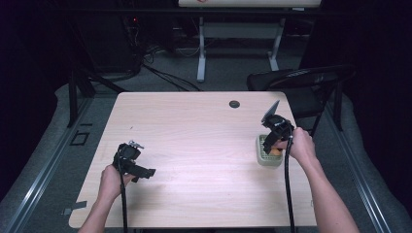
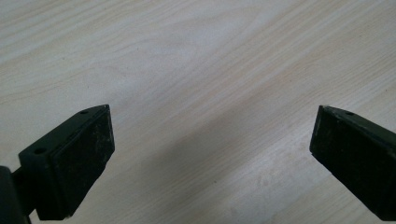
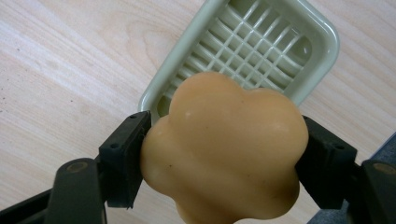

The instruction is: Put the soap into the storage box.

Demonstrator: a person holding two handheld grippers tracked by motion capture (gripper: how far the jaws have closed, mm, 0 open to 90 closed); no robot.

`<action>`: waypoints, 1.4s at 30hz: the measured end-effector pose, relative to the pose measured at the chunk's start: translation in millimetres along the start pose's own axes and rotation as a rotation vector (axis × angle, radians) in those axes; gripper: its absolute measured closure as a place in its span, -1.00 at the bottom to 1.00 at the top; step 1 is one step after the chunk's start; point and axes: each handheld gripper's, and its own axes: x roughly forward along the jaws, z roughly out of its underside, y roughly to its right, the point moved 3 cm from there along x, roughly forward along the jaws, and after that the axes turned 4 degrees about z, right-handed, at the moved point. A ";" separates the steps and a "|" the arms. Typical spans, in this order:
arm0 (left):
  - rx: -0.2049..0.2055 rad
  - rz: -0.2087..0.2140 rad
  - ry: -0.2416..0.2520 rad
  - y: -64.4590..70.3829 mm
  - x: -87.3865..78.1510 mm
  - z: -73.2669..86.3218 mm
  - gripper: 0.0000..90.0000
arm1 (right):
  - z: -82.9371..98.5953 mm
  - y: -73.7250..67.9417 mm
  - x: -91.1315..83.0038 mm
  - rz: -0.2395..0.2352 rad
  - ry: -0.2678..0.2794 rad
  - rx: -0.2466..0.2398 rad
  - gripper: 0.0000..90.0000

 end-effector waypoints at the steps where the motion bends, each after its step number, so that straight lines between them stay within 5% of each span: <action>1: 0.001 -0.001 0.001 0.1 0.1 0.0 -1.00 | -0.9 -0.4 1.5 0.000 0.004 0.006 -0.41; 31: 0.000 0.001 -0.009 -0.4 1.3 0.9 -1.00 | -12.2 7.2 36.3 -0.027 0.015 -0.006 -0.41; 42: 0.005 0.004 -0.014 0.8 2.0 -0.1 -1.00 | -6.9 12.2 29.4 -0.042 0.097 0.023 -0.60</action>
